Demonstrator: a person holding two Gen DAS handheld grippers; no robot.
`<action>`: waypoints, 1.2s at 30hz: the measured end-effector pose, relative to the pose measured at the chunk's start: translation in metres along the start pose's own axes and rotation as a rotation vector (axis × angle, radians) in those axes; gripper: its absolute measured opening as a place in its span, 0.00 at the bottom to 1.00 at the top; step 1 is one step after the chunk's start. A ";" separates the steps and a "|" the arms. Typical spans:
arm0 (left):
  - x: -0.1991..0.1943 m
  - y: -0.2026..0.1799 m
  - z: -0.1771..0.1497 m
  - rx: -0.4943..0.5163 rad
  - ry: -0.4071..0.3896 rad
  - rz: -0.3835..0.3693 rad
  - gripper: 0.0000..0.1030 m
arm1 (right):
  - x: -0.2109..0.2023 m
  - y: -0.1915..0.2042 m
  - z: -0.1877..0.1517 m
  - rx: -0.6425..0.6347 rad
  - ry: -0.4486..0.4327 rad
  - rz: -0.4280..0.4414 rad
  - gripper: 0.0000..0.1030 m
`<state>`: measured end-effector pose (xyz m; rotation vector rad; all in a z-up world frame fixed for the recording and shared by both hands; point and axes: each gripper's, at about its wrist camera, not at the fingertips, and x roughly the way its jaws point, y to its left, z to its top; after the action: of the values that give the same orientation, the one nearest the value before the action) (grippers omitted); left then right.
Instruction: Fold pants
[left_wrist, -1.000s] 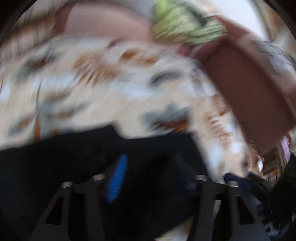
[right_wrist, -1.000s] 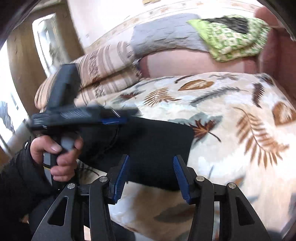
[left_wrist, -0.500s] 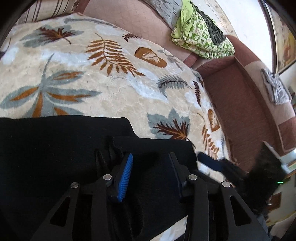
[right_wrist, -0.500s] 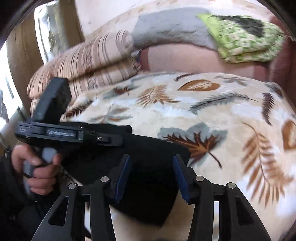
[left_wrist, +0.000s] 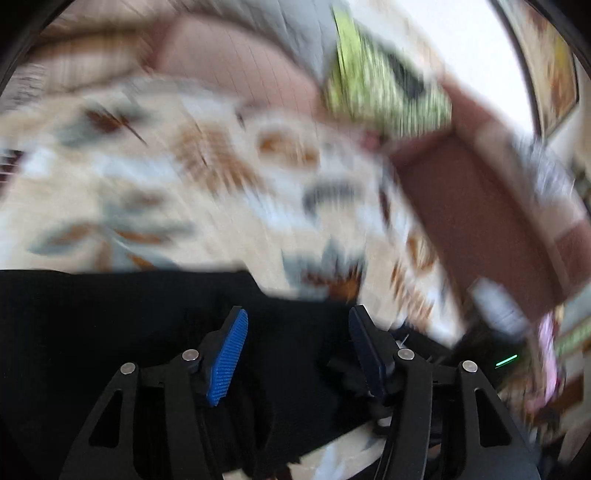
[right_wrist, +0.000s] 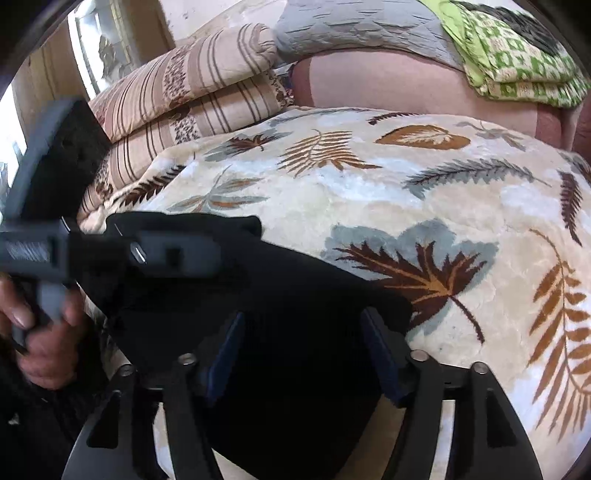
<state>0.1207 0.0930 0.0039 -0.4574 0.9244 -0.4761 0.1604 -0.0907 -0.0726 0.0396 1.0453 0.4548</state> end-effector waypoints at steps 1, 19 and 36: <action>-0.031 0.003 0.001 -0.038 -0.062 0.013 0.60 | 0.001 0.001 0.001 -0.006 0.004 -0.004 0.72; -0.172 0.120 -0.094 -0.568 -0.275 0.176 0.79 | -0.005 0.002 -0.002 0.008 -0.006 0.030 0.79; -0.112 0.199 -0.118 -0.599 -0.455 0.093 0.23 | -0.001 0.010 -0.006 -0.030 -0.018 -0.018 0.82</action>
<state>0.0021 0.2965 -0.0984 -1.0143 0.6273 0.0105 0.1516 -0.0828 -0.0723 0.0077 1.0198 0.4533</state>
